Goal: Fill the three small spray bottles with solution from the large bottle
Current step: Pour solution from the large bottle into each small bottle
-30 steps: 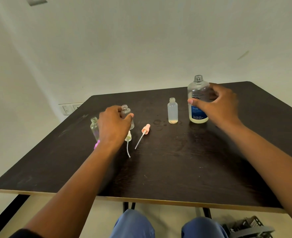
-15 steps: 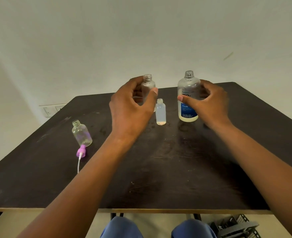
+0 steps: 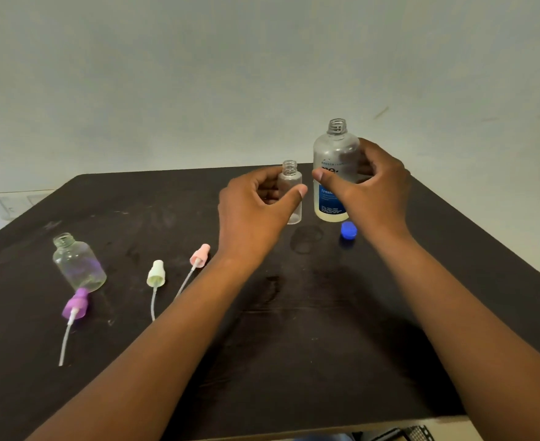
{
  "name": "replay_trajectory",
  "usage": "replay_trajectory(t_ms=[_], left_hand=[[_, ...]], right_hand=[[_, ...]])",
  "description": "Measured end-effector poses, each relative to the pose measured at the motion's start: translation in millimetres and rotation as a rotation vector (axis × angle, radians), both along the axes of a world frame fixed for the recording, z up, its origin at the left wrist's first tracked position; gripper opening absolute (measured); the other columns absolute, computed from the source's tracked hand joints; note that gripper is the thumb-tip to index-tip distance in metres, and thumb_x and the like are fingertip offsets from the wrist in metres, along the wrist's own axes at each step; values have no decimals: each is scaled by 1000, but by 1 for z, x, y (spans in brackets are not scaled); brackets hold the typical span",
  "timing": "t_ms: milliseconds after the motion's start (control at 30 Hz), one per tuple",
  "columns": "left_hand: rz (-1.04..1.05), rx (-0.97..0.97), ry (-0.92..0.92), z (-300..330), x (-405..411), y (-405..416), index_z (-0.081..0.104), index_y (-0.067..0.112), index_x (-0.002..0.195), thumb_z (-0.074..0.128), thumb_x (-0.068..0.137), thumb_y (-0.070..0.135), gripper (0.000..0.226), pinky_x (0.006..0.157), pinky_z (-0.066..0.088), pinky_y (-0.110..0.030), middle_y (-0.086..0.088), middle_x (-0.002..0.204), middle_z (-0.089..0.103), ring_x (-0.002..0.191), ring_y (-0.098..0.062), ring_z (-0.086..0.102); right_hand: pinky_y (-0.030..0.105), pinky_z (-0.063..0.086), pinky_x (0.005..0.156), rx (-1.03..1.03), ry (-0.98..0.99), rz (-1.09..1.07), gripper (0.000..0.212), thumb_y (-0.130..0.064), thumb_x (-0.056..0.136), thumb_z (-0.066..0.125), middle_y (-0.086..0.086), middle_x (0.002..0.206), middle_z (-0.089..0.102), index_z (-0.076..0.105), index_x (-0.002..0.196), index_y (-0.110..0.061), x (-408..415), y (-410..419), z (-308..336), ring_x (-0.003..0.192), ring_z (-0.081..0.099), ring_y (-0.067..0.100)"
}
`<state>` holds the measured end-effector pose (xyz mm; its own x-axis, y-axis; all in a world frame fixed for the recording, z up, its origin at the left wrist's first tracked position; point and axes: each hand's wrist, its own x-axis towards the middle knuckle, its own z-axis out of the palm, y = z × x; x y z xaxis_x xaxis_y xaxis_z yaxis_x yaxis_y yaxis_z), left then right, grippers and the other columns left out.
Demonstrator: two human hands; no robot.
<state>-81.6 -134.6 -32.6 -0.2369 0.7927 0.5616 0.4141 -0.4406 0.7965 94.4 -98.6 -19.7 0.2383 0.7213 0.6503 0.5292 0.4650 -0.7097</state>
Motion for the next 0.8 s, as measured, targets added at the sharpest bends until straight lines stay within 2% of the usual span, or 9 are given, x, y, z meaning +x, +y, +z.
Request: replay_trajectory(t_ms=[267, 533, 667, 800], left_hand=[[-81, -6, 6, -18, 2, 7, 81, 23, 117, 89, 84, 29, 34, 77, 59, -16, 12, 92, 80, 84, -6, 75], [-83, -42, 74, -24, 5, 6, 79, 23, 121, 89, 85, 32, 39, 83, 64, -28, 11, 97, 78, 88, -7, 74], [-69, -40, 62, -23, 4, 4, 78, 23, 122, 89, 85, 33, 40, 85, 64, -30, 11, 100, 78, 91, -8, 74], [-65, -41, 49, -22, 3, 3, 78, 23, 122, 88, 85, 34, 40, 85, 64, -28, 10, 102, 78, 92, -7, 74]], right_hand=[[45, 60, 82, 42, -141, -31, 59, -48, 65, 90, -15, 100, 75, 68, 115, -26, 2, 4, -3, 94, 71, 13], [37, 55, 81, 45, -317, -58, 61, -43, 69, 92, -14, 105, 72, 65, 123, -32, 1, 8, -7, 94, 65, 15], [31, 52, 88, 35, -337, -65, 69, -40, 71, 93, -13, 120, 72, 63, 133, -32, 2, 11, -10, 106, 64, 13], [36, 53, 98, 51, -343, -57, 76, -33, 71, 95, -12, 132, 69, 62, 139, -30, 3, 12, -12, 118, 64, 15]])
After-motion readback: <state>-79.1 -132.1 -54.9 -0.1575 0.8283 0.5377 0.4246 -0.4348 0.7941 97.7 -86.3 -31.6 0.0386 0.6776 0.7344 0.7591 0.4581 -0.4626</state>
